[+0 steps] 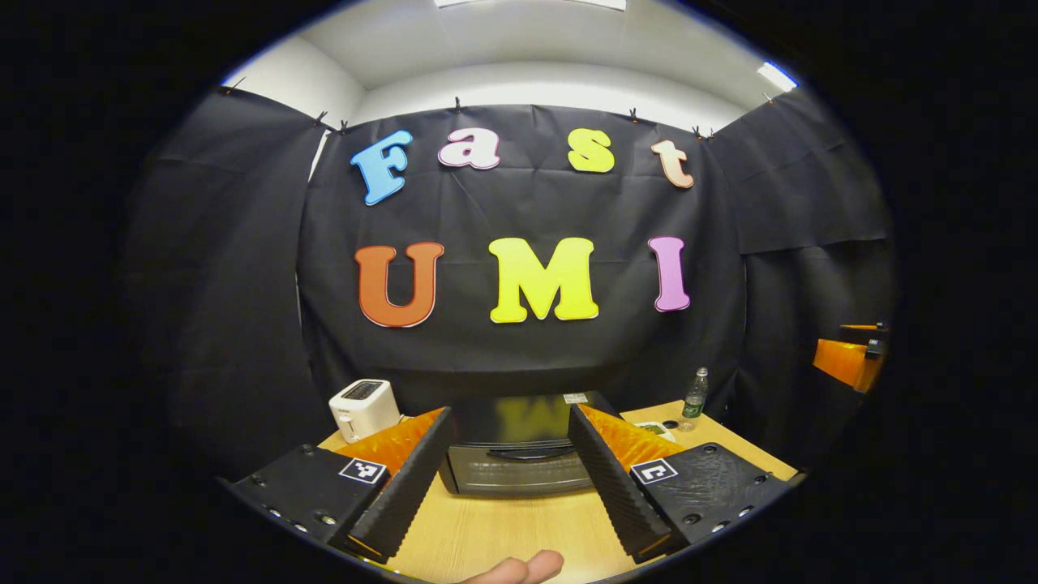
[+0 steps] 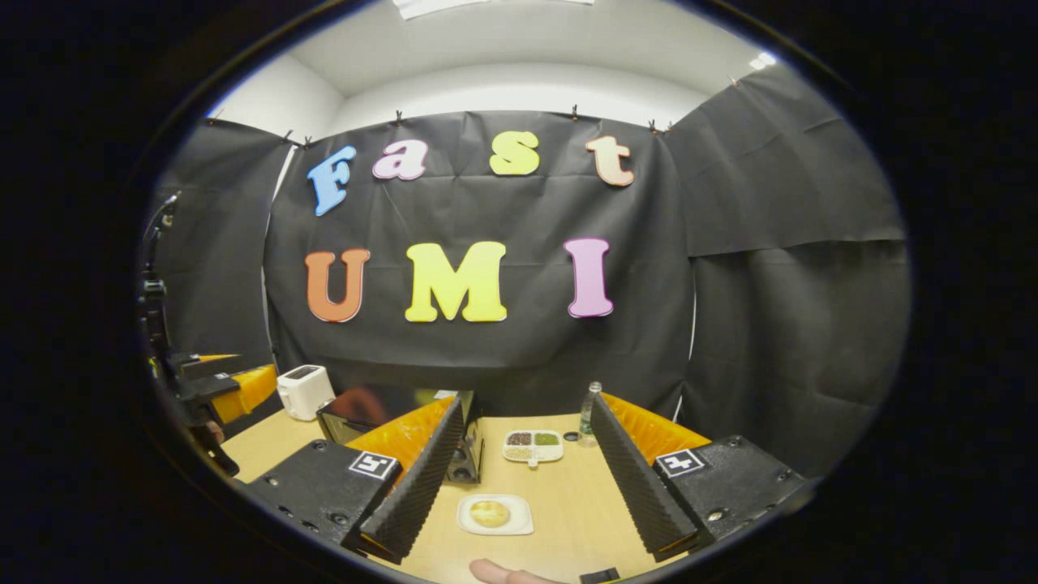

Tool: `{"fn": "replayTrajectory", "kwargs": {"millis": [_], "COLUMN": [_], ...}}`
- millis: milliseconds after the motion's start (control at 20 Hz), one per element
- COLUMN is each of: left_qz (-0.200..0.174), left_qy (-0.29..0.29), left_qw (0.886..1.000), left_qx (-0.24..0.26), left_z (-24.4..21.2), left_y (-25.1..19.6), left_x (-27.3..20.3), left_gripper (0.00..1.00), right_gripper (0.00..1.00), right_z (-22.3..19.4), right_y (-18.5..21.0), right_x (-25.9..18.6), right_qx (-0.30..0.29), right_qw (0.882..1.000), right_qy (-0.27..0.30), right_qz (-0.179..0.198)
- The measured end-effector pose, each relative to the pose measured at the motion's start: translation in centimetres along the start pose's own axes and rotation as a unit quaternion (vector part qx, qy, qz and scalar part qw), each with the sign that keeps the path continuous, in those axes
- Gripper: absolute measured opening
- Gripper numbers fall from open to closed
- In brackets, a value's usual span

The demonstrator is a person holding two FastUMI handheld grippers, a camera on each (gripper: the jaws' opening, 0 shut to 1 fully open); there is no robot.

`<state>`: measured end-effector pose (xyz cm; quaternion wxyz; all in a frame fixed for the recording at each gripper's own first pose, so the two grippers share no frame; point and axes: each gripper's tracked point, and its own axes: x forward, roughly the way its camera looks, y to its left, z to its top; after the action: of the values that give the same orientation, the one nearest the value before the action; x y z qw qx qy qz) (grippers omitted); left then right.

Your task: Open the electric oven with the left hand, put the food in, and close the electric oven.

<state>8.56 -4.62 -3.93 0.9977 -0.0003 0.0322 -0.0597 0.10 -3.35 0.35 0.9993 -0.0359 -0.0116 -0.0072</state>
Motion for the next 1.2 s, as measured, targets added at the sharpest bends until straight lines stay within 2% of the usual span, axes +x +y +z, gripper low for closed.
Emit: {"fn": "replayTrajectory", "kwargs": {"millis": [350,400,450,550,600,650,700,750,800,850,900,1100,1150,1200], "left_qz": [-0.019,-0.021,-0.026,-0.028,-0.03,-0.028,-0.025,-0.023,-0.022,-0.021,-0.019,-0.015,-0.014,-0.014], "left_qy": [0.054,0.062,0.071,0.091,0.102,0.111,0.12,0.13,0.141,0.15,0.159,0.184,0.185,0.185], "left_qw": [0.998,0.998,0.997,0.995,0.994,0.993,0.992,0.991,0.99,0.988,0.987,0.983,0.983,0.983], "left_qx": [0.015,0.016,0.014,0.006,0.003,0.003,0.004,0.005,0.003,0.002,0.0,-0.001,0.003,0.004], "left_z": [-4.9,-5.6,-6.6,-8.4,-9.2,-10.2,-11.0,-11.9,-12.8,-13.7,-14.3,-16.5,-16.7,-16.9], "left_y": [-1.9,-2.2,-2.6,-3.0,-3.0,-3.0,-2.8,-2.6,-2.6,-2.6,-2.6,-2.5,-2.5,-2.5], "left_x": [8.4,9.6,10.6,12.3,13.1,14.2,14.9,15.6,16.0,16.5,16.9,17.6,17.6,17.4], "left_gripper": [0.94,0.94,0.94,0.94,0.95,0.96,0.96,0.96,0.96,0.96,0.96,0.96,0.96,0.97], "right_gripper": [0.95,1.0,0.95,0.95,1.0,0.95,0.94,1.0,0.95,1.0,0.95,0.95,1.0,1.0], "right_z": [0.5,0.5,0.6,0.5,0.6,0.7,0.6,0.6,0.5,0.3,0.3,-0.2,-0.3,-0.3], "right_y": [-2.2,-2.5,-2.6,-3.0,-3.4,-3.8,-4.2,-4.4,-4.7,-4.9,-5.1,-5.6,-5.7,-5.7], "right_x": [-0.3,-0.5,-0.7,-0.9,-0.9,-0.9,-0.9,-0.9,-0.9,-0.8,-0.7,-0.3,-0.3,-0.3], "right_qx": [0.007,0.007,0.009,0.012,0.012,0.01,0.009,0.01,0.01,0.011,0.012,0.017,0.019,0.02], "right_qw": [1.0,1.0,1.0,1.0,1.0,1.0,1.0,0.999,1.0,1.0,0.999,0.999,0.999,0.999], "right_qy": [-0.015,-0.017,-0.02,-0.022,-0.025,-0.028,-0.029,-0.029,-0.029,-0.029,-0.029,-0.027,-0.026,-0.026], "right_qz": [-0.002,-0.002,0.0,0.002,0.0,-0.003,-0.006,-0.007,-0.007,-0.007,-0.008,-0.007,-0.007,-0.006]}}
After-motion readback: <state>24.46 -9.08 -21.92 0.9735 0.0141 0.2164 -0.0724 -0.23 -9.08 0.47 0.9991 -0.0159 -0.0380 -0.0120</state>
